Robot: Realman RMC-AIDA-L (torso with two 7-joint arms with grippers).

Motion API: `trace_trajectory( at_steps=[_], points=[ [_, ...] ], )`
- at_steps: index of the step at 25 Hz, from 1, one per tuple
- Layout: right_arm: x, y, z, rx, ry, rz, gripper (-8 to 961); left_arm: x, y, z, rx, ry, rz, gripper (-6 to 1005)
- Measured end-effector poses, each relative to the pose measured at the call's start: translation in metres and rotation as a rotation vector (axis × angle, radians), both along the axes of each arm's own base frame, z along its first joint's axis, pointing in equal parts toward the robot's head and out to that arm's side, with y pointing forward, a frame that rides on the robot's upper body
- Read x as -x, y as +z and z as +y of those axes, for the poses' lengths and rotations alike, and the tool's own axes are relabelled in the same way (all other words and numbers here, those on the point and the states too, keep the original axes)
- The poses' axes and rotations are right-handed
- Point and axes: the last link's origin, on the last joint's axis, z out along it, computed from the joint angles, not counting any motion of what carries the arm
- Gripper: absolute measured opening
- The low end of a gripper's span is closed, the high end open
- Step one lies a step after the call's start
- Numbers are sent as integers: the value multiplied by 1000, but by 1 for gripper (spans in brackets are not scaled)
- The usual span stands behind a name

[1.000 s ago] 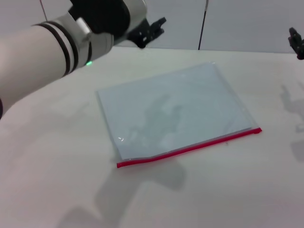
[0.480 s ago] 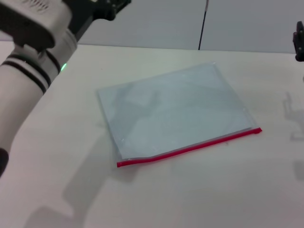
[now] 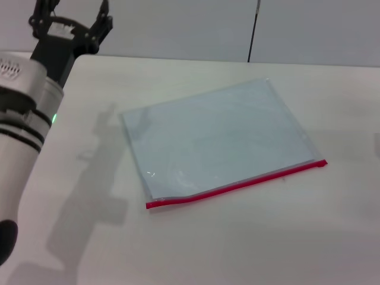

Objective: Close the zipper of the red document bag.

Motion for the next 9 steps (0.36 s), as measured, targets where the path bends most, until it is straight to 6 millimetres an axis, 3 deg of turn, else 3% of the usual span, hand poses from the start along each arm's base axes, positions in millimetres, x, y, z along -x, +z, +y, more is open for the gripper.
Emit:
trace_trajectory(
  at_steps=[9],
  points=[
    [-11,-8,-2,21,-67,35,488,12,-6,-4,-12,14,-18,878]
  ],
)
